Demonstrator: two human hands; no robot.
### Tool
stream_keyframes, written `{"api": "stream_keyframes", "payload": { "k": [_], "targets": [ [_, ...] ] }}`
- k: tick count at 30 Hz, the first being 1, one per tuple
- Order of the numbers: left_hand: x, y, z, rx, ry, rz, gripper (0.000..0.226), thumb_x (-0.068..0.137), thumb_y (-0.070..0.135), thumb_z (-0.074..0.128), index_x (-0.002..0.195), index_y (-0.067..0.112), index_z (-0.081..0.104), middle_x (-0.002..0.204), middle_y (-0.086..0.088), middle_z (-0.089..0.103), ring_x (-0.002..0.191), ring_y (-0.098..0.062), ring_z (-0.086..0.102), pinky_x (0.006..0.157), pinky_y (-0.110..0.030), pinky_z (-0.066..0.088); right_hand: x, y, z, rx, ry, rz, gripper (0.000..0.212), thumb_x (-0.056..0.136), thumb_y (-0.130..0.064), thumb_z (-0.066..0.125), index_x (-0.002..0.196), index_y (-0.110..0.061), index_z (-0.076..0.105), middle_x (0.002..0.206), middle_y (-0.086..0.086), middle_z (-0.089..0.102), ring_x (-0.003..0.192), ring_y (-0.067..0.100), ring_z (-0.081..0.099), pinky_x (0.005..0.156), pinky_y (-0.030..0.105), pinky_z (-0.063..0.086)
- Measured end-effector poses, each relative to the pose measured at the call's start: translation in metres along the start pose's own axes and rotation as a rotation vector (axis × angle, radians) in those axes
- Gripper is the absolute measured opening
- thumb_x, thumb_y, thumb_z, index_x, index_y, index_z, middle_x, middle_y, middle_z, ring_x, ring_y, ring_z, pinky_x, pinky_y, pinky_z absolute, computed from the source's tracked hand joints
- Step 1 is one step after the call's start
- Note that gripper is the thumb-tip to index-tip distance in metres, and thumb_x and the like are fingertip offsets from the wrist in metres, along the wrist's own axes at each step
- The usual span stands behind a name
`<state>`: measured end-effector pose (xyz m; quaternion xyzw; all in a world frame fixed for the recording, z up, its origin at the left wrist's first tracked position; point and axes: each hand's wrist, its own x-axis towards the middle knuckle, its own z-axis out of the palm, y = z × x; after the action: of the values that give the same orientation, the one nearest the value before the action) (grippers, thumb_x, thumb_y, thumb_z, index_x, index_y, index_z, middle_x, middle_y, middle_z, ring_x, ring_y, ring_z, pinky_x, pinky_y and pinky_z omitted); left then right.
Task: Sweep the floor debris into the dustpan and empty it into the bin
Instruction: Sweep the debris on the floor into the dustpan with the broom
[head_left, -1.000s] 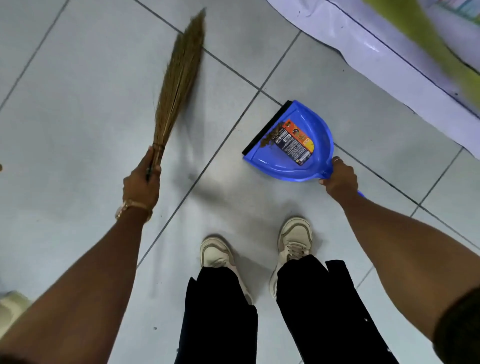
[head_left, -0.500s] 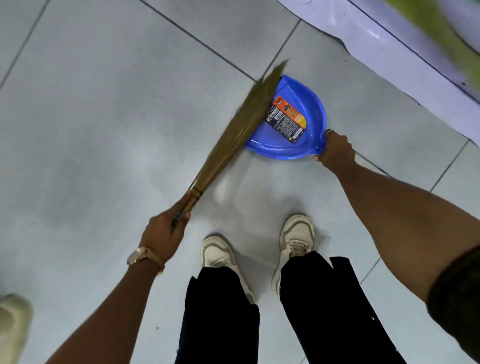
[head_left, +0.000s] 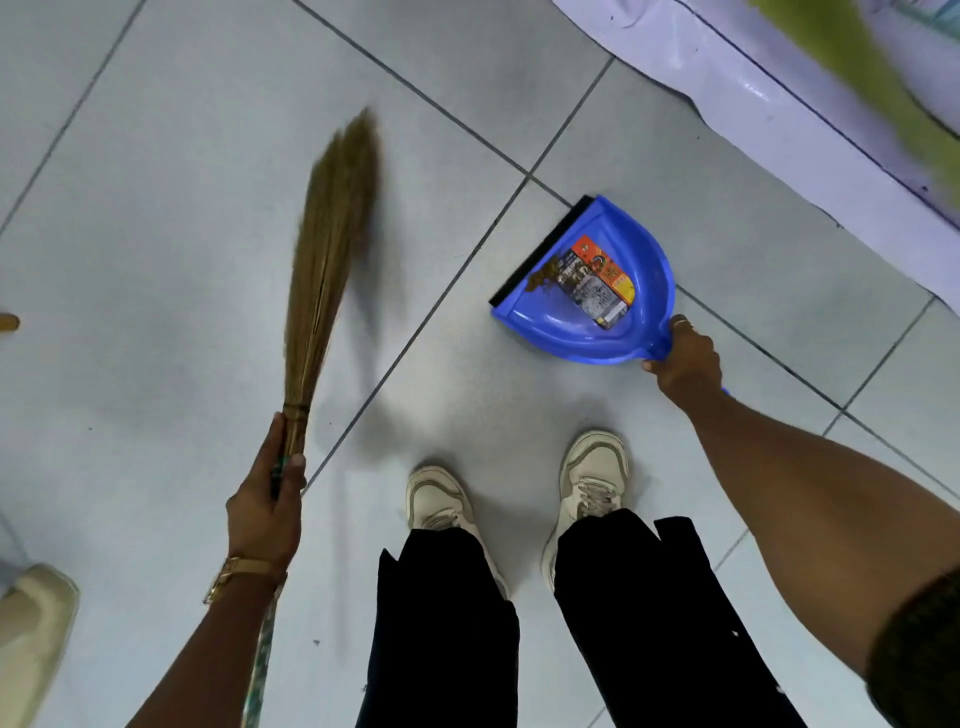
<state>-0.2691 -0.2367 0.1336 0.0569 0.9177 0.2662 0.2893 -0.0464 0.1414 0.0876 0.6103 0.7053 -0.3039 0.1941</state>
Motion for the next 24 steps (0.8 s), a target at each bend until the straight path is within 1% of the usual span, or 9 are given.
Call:
{"api": "stream_keyframes", "payload": {
  "k": [3,5,6,9,12,16,19,21,24],
  "targets": [
    [-0.001,-0.004,0.009,0.023,-0.085,-0.114,0.046,0.098,0.031,0.05,0.142,0.039,0.041,0.086,-0.02,0.064,0.064,-0.025,0.049,0.064,-0.047,0.049,-0.005,0.015,-0.005,-0.103,-0.034,0.012,0.046,0.082,-0.006,0.071,0.121,0.002,0.048,0.118,0.025,0.062,0.109,0.044,0.059,0.095,0.051,0.05],
    [-0.008,-0.004,0.017,0.086,-0.124,-0.091,0.046,0.097,0.026,0.051,0.141,0.038,0.044,0.074,-0.01,0.062,0.059,-0.024,0.049,0.065,-0.05,0.053,-0.005,0.016,-0.005,-0.146,-0.038,0.006,0.045,0.082,-0.007,0.072,0.12,0.0,0.048,0.117,0.024,0.063,0.109,0.043,0.06,0.096,0.052,0.049],
    [-0.013,-0.002,0.021,0.133,-0.148,-0.053,0.046,0.096,0.028,0.051,0.141,0.038,0.045,0.071,-0.007,0.062,0.055,-0.024,0.05,0.065,-0.046,0.054,-0.003,0.013,-0.006,-0.161,-0.039,0.001,0.045,0.082,-0.007,0.071,0.12,0.0,0.048,0.117,0.024,0.063,0.109,0.043,0.059,0.096,0.051,0.048],
    [-0.024,0.005,0.03,0.24,-0.258,0.053,0.052,0.089,0.044,0.043,0.141,0.044,0.038,0.072,-0.008,0.069,0.059,-0.026,0.062,0.062,-0.039,0.053,0.005,-0.003,-0.001,-0.185,-0.046,-0.053,0.047,0.082,-0.007,0.071,0.123,-0.002,0.047,0.12,0.024,0.061,0.112,0.044,0.058,0.097,0.05,0.046],
    [-0.033,0.012,0.035,0.263,-0.317,0.111,0.047,0.097,0.038,0.044,0.139,0.054,0.031,0.075,-0.007,0.07,0.062,-0.022,0.065,0.062,-0.041,0.054,0.015,-0.025,0.005,-0.2,-0.057,-0.101,0.051,0.083,-0.008,0.069,0.128,-0.004,0.046,0.125,0.024,0.059,0.116,0.045,0.055,0.101,0.05,0.043],
    [-0.044,0.02,0.026,0.177,-0.232,0.158,0.045,0.096,0.04,0.046,0.139,0.052,0.036,0.073,-0.004,0.069,0.066,-0.017,0.065,0.061,-0.034,0.053,0.021,-0.046,0.015,-0.147,-0.057,-0.103,0.048,0.085,-0.007,0.066,0.128,-0.004,0.046,0.127,0.023,0.057,0.119,0.044,0.054,0.103,0.051,0.044],
    [-0.048,0.019,0.005,0.116,-0.175,0.203,0.048,0.089,0.045,0.047,0.134,0.06,0.037,0.071,0.009,0.067,0.057,-0.006,0.06,0.057,-0.021,0.048,0.018,-0.059,0.022,-0.087,-0.053,-0.117,0.043,0.086,-0.005,0.065,0.125,-0.003,0.047,0.125,0.022,0.059,0.117,0.043,0.055,0.101,0.049,0.045],
    [-0.042,0.016,-0.008,0.039,-0.123,0.189,0.049,0.09,0.039,0.056,0.134,0.056,0.044,0.067,0.015,0.067,0.052,0.0,0.055,0.055,-0.014,0.046,0.013,-0.06,0.025,-0.046,-0.047,-0.126,0.042,0.085,-0.004,0.065,0.124,-0.001,0.048,0.124,0.023,0.06,0.116,0.043,0.056,0.099,0.048,0.047],
    [-0.02,0.012,-0.02,-0.097,-0.033,0.116,0.048,0.093,0.032,0.057,0.135,0.053,0.046,0.066,0.006,0.062,0.039,-0.004,0.039,0.041,-0.01,0.038,0.004,-0.043,0.024,-0.031,-0.051,-0.125,0.047,0.085,-0.005,0.065,0.128,0.0,0.045,0.124,0.024,0.06,0.116,0.043,0.057,0.099,0.047,0.048]
  ]
}}
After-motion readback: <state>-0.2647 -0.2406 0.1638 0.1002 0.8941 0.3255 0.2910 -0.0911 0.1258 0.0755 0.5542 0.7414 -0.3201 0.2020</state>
